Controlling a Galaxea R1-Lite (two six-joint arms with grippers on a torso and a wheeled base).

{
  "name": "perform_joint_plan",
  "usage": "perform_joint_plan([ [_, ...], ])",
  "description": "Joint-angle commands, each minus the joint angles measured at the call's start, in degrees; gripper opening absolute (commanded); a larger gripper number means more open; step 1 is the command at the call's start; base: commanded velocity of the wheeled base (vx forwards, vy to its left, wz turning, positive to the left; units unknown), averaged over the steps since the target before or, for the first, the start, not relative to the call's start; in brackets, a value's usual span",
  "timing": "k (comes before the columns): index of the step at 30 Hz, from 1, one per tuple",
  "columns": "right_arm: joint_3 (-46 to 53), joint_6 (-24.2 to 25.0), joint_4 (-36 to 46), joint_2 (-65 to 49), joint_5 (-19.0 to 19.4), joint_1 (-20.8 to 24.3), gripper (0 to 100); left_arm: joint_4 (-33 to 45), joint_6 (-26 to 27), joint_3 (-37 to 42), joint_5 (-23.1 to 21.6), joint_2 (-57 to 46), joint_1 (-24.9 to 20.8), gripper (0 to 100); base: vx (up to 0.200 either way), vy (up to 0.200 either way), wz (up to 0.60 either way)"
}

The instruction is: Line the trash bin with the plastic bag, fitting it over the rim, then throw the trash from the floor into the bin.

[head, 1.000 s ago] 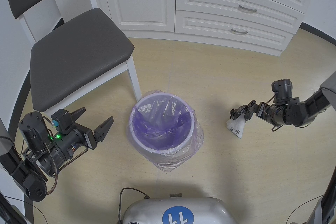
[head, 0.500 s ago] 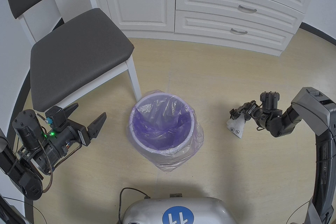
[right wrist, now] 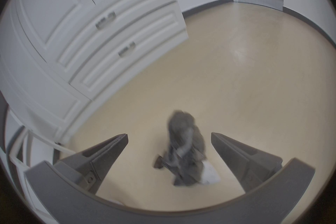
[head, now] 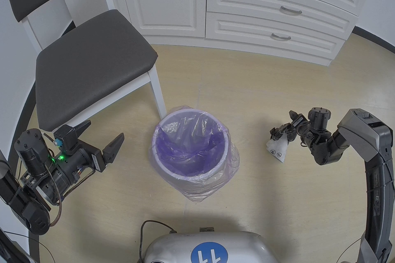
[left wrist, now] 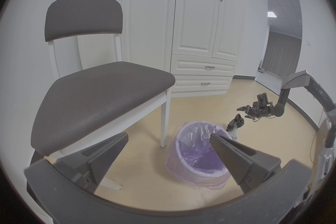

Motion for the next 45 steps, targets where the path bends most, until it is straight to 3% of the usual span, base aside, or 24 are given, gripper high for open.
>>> perform_joint_plan([
  [1,0.07,0.93,-5.47,3.82,-0.19,0.62,100,-0.17,1.16,0.29,0.08,0.02,0.11,100,0.0,0.0,0.0],
  [10,-1.6,0.76,-5.82,5.67,-0.28,-0.26,100,-0.17,1.25,0.2,0.08,-0.42,0.72,100,0.0,0.0,0.0],
  [17,0.68,0.32,-6.35,-0.57,-1.34,-0.17,100,-0.17,1.33,0.37,0.08,-0.86,0.72,100,0.0,0.0,0.0],
  [22,11.49,-9.79,-6.26,-12.35,-1.42,0.53,100,-0.26,2.74,0.73,0.08,-0.86,0.72,100,0.0,0.0,0.0],
  [23,11.49,-9.79,-6.26,-12.35,-1.42,0.53,100,-0.26,2.74,0.73,0.08,-0.86,0.72,100,0.0,0.0,0.0],
  [27,15.62,-20.95,-3.97,-15.78,1.21,0.53,100,-0.26,3.0,0.64,0.25,-1.03,0.72,100,0.0,0.0,0.0],
  [28,14.31,-26.66,1.03,-16.65,4.82,0.53,100,-0.17,3.09,0.81,0.96,-1.73,0.72,100,0.0,0.0,0.0],
  [30,12.02,-31.67,9.21,-18.5,6.4,0.8,100,-0.17,3.18,0.64,2.28,-1.91,0.72,100,0.0,0.0,0.0],
  [33,10.44,-31.76,15.1,-19.73,7.19,2.82,100,-0.26,3.44,0.2,3.33,-1.65,0.72,100,0.0,0.0,0.0],
  [39,6.92,-29.74,13.95,-18.24,6.49,2.55,100,-0.26,3.97,0.2,3.33,-1.73,0.63,100,0.0,0.0,0.0],
  [41,8.42,-29.48,14.83,-23.07,6.31,2.47,100,-0.26,4.06,0.2,3.33,-2.0,0.63,100,0.0,0.0,0.0],
  [45,15.36,-30.18,24.5,-38.36,6.93,3.26,100,-0.26,4.06,0.2,3.33,-2.79,0.72,100,0.0,0.0,0.0],
])
